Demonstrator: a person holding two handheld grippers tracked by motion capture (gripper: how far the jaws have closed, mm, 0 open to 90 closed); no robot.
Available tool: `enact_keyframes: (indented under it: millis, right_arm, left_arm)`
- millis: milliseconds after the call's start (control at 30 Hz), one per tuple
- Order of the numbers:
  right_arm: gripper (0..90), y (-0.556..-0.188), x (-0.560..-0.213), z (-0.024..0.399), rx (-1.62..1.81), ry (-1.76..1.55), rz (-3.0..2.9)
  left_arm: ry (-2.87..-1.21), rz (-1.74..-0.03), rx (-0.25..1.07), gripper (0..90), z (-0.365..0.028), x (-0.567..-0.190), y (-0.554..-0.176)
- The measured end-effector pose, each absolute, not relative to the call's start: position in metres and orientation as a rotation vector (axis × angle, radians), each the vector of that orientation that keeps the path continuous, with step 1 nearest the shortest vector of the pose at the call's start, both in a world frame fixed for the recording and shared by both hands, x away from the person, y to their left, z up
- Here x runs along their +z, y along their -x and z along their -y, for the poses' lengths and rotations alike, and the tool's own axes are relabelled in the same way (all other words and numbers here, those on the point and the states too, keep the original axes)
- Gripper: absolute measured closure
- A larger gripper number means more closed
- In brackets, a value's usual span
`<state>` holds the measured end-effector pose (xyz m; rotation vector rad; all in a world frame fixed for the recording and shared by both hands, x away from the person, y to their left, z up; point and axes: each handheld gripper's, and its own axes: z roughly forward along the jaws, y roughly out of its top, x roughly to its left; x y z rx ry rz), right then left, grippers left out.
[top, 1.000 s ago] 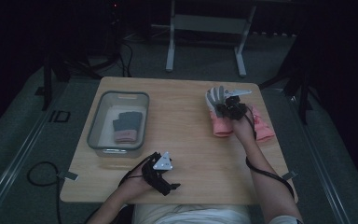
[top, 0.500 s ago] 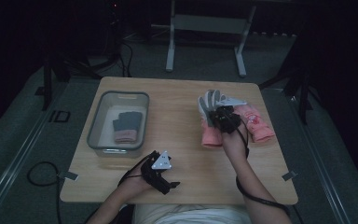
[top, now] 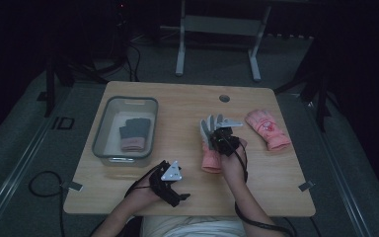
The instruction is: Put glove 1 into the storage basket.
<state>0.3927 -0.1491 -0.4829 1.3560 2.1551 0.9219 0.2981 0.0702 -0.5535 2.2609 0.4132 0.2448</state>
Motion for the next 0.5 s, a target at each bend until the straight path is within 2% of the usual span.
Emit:
enact_keyframes:
  millis: [267,500]
  right_arm:
    - [87.5,-0.418,-0.518,0.139,0.908,-1.434,-2.190]
    - [86.0,-0.423,-0.533,0.135,0.916,-1.435,-2.200]
  left_arm:
    - [-2.263,-0.401,0.228,2.1,-0.072,-0.555,-0.299]
    - [-2.264,-0.403,0.229,2.1,-0.071,-0.555,-0.299]
